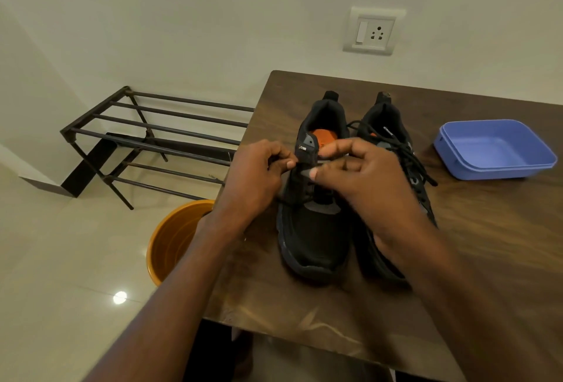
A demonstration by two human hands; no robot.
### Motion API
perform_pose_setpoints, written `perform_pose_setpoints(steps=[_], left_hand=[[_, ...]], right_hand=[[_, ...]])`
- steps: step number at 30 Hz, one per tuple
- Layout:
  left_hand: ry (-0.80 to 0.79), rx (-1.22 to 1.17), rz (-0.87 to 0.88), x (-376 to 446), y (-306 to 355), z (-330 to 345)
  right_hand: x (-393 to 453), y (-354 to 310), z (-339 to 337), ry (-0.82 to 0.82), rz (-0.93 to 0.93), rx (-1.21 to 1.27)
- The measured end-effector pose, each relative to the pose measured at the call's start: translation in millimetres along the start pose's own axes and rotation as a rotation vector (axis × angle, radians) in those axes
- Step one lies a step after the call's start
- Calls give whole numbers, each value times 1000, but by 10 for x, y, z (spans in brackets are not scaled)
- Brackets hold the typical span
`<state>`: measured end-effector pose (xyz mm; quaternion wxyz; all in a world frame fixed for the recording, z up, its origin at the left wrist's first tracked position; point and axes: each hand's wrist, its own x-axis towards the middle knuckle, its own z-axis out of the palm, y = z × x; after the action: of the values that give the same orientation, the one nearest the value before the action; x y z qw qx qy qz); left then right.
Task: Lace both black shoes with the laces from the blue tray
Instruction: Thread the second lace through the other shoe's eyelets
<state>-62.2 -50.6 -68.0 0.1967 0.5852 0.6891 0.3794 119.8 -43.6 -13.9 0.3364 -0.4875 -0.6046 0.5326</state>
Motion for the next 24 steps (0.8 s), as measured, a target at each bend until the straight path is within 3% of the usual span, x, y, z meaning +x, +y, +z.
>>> perform_pose_setpoints(steps=[4, 6, 8, 10, 12, 14, 16, 19, 22, 24], left_hand=[[-10, 107, -59, -36, 68, -25], [20, 251, -84, -71, 127, -32], [96, 218, -29, -99, 157, -54], [123, -62, 115, -99, 258, -97], [62, -325, 229, -117, 447, -117], [-64, -429, 286, -149, 607, -107], [-166, -387, 314, -173, 689, -99], [-100, -281, 207, -173, 613, -151], [-54, 119, 64, -126, 503, -209], [-71, 355, -15, -120, 445, -205]], right_hand=[[-46, -156, -362, -50, 71, 643], [-44, -204, -542, -3, -20, 756], [-44, -228, -655, 60, -126, 612], [-71, -245, -694, 99, -218, 303], [-107, -265, -643, 57, -287, 17], [-149, -294, -535, -54, -328, -150], [-162, -313, -482, -87, -342, -159], [-114, -282, -572, 99, -322, -10], [-51, -229, -738, 337, -339, 87], [-29, -202, -770, 370, -349, 72]])
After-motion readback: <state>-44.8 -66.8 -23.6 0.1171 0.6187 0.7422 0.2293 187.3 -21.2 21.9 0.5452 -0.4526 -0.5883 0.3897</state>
